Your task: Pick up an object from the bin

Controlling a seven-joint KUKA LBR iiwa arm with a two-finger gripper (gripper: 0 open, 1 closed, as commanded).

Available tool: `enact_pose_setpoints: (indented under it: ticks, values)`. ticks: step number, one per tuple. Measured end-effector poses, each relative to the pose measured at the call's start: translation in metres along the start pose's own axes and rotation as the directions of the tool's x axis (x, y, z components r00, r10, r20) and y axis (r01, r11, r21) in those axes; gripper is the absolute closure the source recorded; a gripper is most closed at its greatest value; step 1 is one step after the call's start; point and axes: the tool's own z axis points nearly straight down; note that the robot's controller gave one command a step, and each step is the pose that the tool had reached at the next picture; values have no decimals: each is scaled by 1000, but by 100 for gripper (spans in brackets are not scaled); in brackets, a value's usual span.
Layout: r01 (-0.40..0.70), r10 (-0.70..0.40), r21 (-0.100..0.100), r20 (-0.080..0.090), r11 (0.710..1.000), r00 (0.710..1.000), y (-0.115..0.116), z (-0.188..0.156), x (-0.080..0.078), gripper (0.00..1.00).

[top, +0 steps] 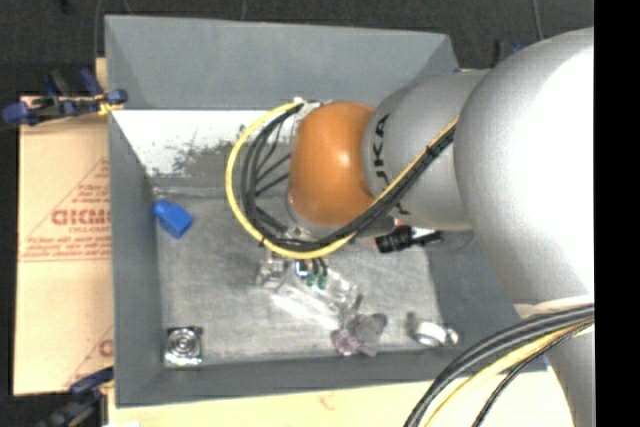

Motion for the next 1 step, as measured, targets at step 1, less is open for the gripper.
enact_pose_setpoints:
  ticks: [1]
  values:
    - [-2, 2, -2, 6, 1000, 1000, 1, -4, -2, 0]
